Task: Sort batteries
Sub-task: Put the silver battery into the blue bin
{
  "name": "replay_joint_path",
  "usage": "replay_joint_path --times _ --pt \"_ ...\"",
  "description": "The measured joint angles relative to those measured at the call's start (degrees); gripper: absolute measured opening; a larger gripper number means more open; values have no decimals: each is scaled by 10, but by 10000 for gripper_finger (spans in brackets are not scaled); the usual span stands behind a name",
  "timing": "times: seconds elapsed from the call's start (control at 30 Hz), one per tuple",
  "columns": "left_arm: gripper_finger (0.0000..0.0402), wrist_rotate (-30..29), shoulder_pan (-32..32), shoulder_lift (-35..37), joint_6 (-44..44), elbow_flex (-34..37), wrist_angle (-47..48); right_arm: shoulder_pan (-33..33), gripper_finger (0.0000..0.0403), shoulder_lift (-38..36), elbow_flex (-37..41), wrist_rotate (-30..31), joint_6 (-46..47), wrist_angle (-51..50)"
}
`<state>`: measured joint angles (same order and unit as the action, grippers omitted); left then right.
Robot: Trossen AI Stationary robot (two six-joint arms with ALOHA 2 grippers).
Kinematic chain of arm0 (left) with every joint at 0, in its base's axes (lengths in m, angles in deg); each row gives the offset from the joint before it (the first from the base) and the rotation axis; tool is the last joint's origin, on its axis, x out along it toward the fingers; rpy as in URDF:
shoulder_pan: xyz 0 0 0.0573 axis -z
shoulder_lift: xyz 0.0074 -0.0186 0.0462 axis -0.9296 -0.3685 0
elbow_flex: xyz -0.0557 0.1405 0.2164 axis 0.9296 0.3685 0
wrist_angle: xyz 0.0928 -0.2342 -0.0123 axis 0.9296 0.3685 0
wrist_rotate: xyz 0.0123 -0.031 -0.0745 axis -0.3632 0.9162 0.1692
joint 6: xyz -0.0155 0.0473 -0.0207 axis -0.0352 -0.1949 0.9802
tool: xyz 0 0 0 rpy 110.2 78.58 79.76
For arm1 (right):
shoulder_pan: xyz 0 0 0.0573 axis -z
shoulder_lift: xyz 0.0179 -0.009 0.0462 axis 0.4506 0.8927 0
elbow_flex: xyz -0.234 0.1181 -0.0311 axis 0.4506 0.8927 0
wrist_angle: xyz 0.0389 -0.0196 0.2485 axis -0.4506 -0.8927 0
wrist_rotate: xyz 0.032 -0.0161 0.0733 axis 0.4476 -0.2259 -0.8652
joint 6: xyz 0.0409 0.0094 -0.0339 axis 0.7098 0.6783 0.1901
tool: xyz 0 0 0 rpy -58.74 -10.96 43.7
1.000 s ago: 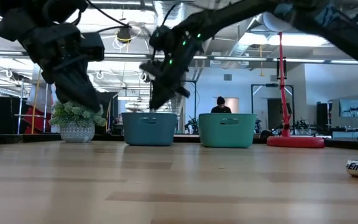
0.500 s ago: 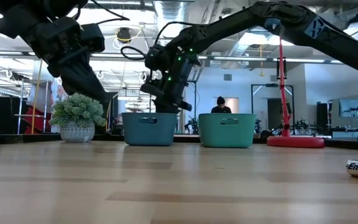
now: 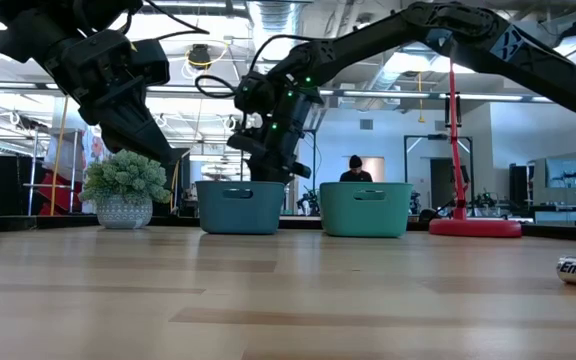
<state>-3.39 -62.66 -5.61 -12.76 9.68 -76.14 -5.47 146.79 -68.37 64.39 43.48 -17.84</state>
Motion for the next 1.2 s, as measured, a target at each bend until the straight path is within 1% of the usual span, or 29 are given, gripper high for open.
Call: replay_joint_path --times 0.1,0.3,0.4,0.5,0.6,0.67,0.8,0.9,0.97,1.07,1.2 --pt "112 0 0 0 3 0 0 0 112 -16 0 0 1 -23" --pt "112 0 0 0 1 0 -3 5 113 -78 0 7 -14 -46" --pt "112 0 0 0 25 0 -4 0 113 -111 10 43 -27 -60" --pt "112 -1 7 -1 40 -3 -3 -7 113 -167 58 80 -29 -62" --pt "112 -15 22 -1 41 -14 -5 -14 113 -238 143 95 -29 -49" --pt "112 -36 31 -9 42 -25 -4 -19 113 -296 226 97 -17 -20" --pt "112 -69 49 -39 43 -54 -6 -41 113 -431 409 99 47 49" --pt "112 -82 59 -79 41 -84 -3 -77 113 -540 542 100 118 85" --pt "112 -90 64 -113 37 -110 -4 -112 113 -609 613 111 175 82" --pt "112 -94 70 -170 21 -159 -3 -181 113 -706 692 137 263 68" --pt "112 -95 74 -254 -2 -239 0 -292 113 -803 755 188 402 14"
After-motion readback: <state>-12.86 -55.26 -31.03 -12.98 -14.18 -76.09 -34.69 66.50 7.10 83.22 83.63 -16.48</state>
